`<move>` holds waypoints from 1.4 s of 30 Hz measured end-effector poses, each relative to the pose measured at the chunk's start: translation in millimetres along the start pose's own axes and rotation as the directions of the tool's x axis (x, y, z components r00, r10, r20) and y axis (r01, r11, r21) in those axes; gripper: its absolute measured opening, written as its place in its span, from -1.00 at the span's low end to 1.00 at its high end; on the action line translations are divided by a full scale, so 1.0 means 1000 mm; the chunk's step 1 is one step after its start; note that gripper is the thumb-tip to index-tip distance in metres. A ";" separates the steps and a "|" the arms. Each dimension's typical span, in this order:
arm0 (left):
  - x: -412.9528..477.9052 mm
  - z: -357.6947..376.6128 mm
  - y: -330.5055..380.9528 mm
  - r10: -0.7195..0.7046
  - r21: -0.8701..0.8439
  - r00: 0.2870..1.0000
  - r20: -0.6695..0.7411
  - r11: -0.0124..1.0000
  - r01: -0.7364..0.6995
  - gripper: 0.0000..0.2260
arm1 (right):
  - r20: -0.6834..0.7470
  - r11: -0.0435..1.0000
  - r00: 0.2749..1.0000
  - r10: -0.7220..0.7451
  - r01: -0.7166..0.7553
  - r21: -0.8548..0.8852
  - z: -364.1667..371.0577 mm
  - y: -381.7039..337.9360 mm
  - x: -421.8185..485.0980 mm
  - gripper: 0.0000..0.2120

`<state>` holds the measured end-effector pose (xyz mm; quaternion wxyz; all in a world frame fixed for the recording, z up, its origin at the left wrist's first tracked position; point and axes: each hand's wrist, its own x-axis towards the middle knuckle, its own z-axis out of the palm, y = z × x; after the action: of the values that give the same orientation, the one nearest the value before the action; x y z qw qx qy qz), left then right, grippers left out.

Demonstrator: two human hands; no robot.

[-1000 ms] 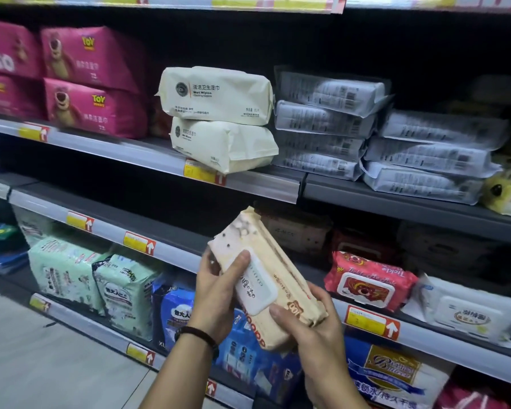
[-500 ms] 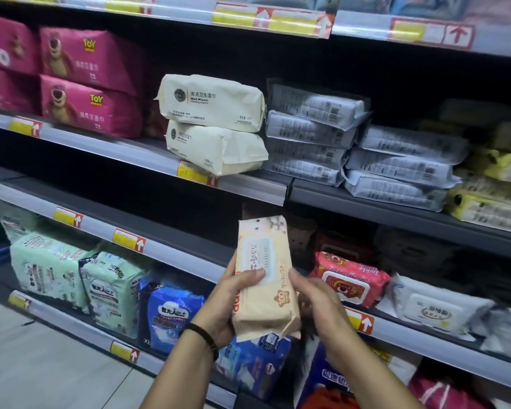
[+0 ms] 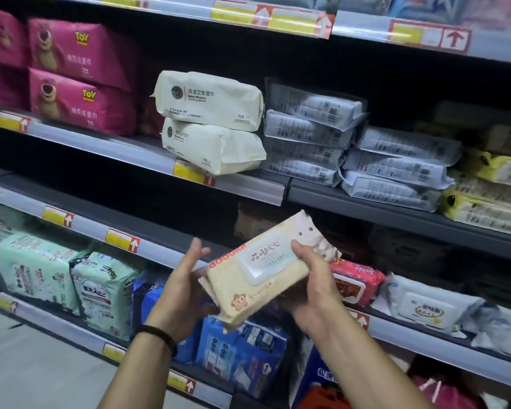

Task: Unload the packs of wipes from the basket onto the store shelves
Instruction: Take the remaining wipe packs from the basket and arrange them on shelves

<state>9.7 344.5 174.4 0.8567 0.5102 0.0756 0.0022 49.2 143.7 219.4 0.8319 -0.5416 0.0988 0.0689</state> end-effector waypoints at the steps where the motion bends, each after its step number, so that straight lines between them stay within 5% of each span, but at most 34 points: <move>1: -0.004 0.004 -0.004 -0.023 0.024 1.000 0.009 0.999 0.023 -0.41 | -0.008 0.997 0.999 -0.038 0.039 0.066 0.004 0.003 0.000 -0.32; 5: 0.002 0.023 -0.024 -0.031 -0.032 1.000 0.004 0.999 0.031 -0.25 | 0.015 0.977 0.994 -0.108 0.103 0.185 0.011 0.019 0.002 0.01; 8: 0.014 0.020 -0.017 0.055 -0.153 0.998 -0.019 0.986 -0.057 -0.37 | -0.005 0.988 0.992 -0.129 0.129 0.084 -0.005 0.014 0.001 -0.33; 10: 0.020 0.013 -0.015 0.103 -0.152 0.995 -0.009 0.983 -0.103 -0.40 | -0.086 0.977 0.973 -0.215 0.214 -0.024 -0.021 0.012 0.001 -0.28; 14: 0.037 0.007 -0.016 0.165 -0.009 0.985 -0.047 0.986 -0.165 -0.16 | -0.103 0.895 0.928 -0.359 0.311 -0.320 -0.031 0.025 -0.008 -0.55; 16: 0.045 0.005 -0.012 0.223 0.089 0.974 -0.024 0.971 -0.220 -0.12 | -0.107 0.873 0.917 -0.383 0.322 -0.367 -0.034 0.032 -0.005 -0.52; 21: 0.064 -0.010 0.001 0.390 0.414 0.921 -0.014 0.840 -0.349 -0.47 | -0.049 0.764 0.889 -0.455 0.362 -0.534 -0.034 0.042 0.018 -0.79; 28: 0.088 0.008 0.000 0.494 0.376 0.869 -0.021 0.810 -0.451 -0.39 | -0.074 0.632 0.826 -0.559 0.367 -0.682 -0.022 0.053 0.057 -0.91; 32: 0.110 0.007 -0.010 0.556 0.556 0.819 -0.141 0.729 -0.399 -0.40 | 0.009 0.483 0.766 -0.643 0.415 -0.771 -0.018 0.061 0.070 -0.87; 37: 0.125 0.001 -0.026 0.547 0.762 0.824 -0.145 0.593 -0.259 -0.35 | -0.001 0.496 0.810 -0.586 0.358 -0.791 -0.016 0.065 0.086 -0.54; 42: 0.127 0.008 -0.028 0.502 0.790 0.854 -0.133 0.574 -0.214 -0.30 | -0.022 0.524 0.864 -0.503 0.285 -0.803 -0.019 0.061 0.088 -0.32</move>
<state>134.5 334.9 137.8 0.5208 0.8128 0.1110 0.2362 119.8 152.0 136.6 0.4879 -0.8580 0.0374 -0.1561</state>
